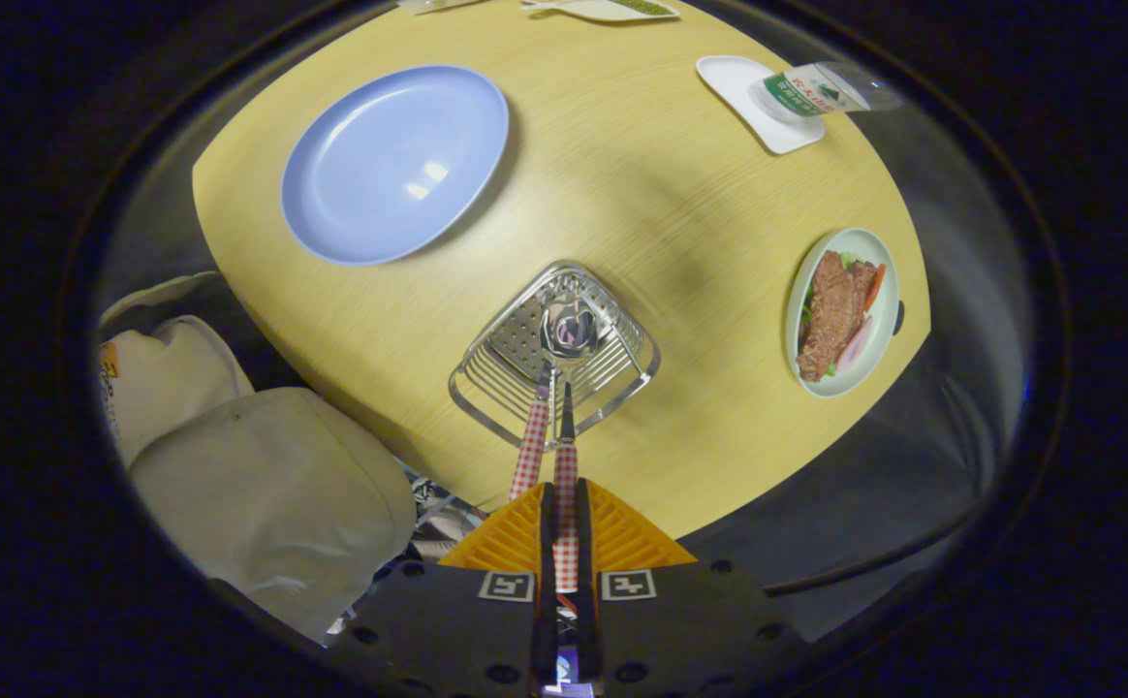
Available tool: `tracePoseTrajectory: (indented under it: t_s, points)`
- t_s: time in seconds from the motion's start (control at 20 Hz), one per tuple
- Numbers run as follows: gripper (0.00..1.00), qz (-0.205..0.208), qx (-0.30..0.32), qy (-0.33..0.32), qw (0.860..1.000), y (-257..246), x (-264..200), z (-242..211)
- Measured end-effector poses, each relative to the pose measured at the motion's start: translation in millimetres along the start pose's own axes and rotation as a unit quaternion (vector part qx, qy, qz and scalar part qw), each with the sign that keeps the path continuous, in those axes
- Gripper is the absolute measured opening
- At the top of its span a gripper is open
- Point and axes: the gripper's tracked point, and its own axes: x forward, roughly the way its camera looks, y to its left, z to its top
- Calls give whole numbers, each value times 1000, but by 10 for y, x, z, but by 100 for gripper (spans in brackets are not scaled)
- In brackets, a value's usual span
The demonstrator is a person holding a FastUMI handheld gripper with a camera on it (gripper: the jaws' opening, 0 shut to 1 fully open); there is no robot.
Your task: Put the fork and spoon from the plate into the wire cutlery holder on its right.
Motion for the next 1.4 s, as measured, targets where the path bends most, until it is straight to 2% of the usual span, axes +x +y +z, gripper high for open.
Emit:
tracePoseTrajectory:
  t_s: [0.4,0.6,0.75,0.85,1.0,1.15,1.25,1.4]
  points:
    - [17,-10,16,-38,999,-8,-29,81]
    - [64,-1,60,-99,993,74,-134,118]
    - [99,-21,87,-171,981,121,-283,149]
    - [99,-18,120,-224,967,277,-389,174]
    - [99,-11,166,-297,940,498,-533,196]
    - [99,-19,216,-373,902,640,-743,227]
    - [99,-37,242,-446,861,680,-1014,305]
    - [99,-59,280,-555,781,736,-1471,388]
